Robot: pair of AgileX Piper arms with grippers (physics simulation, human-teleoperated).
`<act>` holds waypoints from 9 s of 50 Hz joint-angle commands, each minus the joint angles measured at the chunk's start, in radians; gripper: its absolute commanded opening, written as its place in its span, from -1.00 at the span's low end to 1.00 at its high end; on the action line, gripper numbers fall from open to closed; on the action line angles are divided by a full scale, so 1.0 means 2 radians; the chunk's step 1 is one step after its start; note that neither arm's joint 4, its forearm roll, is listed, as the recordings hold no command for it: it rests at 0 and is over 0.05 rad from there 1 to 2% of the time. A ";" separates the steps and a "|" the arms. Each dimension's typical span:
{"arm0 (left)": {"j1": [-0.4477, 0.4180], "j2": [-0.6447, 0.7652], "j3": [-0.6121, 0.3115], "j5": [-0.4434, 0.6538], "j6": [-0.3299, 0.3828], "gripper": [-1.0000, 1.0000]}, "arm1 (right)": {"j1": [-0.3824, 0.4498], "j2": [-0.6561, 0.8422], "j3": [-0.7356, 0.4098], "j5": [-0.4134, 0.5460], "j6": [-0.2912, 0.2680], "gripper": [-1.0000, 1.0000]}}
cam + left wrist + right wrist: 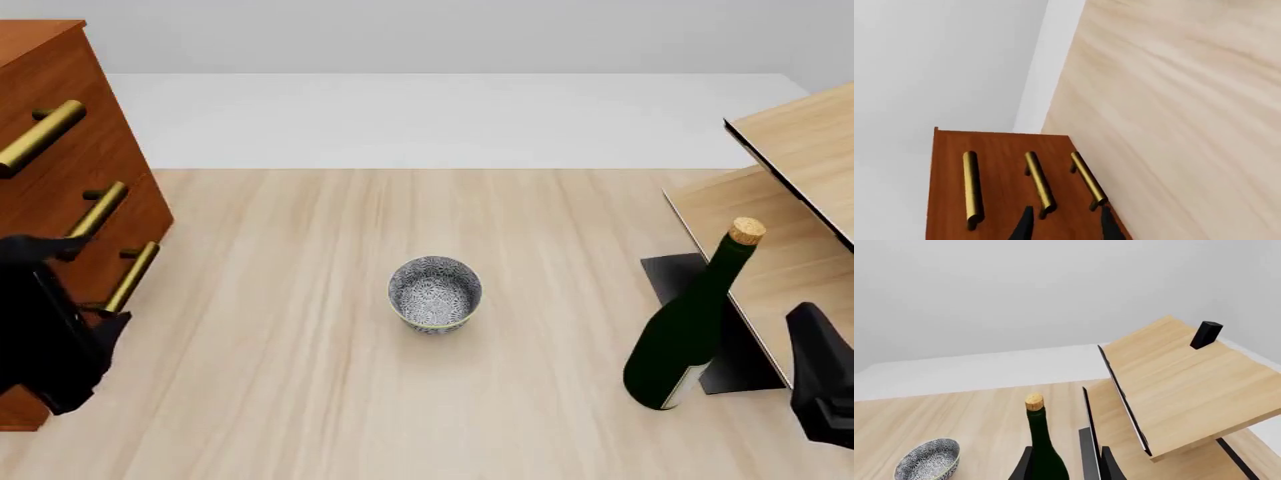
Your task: Close the bottom drawer of the cabinet and open the top drawer.
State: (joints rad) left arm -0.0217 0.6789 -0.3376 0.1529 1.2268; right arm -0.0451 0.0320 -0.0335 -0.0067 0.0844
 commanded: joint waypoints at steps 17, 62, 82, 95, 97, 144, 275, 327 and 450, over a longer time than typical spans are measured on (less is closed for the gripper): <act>0.066 0.004 -0.029 -0.010 0.068 1.00 | 0.000 0.000 -0.001 0.001 0.000 1.00; 0.127 0.085 -0.127 -0.060 0.105 1.00 | -0.001 0.001 0.001 -0.001 0.002 1.00; 0.143 0.123 -0.143 -0.084 0.108 1.00 | -0.002 0.004 0.003 -0.004 0.002 1.00; 0.147 0.152 -0.151 -0.103 0.111 1.00 | -0.004 0.009 0.003 -0.010 0.002 1.00; 0.148 0.156 -0.150 -0.107 0.114 1.00 | -0.004 0.010 0.003 -0.011 0.002 1.00; 0.157 0.207 -0.132 -0.191 0.165 1.00 | -0.008 0.019 0.001 -0.018 0.007 1.00; 0.082 0.191 -0.087 -0.233 0.190 -1.00 | -0.012 0.015 0.001 -0.014 0.011 1.00; 0.065 0.155 -0.095 -0.183 0.173 1.00 | -0.011 0.012 0.000 -0.011 0.012 1.00; 0.023 0.318 -0.805 0.533 -0.448 1.00 | -0.012 -0.002 -0.003 0.001 0.015 1.00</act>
State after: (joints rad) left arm 0.0160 1.3104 -1.9517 1.2148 0.3885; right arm -0.0694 0.0343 -0.0399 -0.0102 0.1146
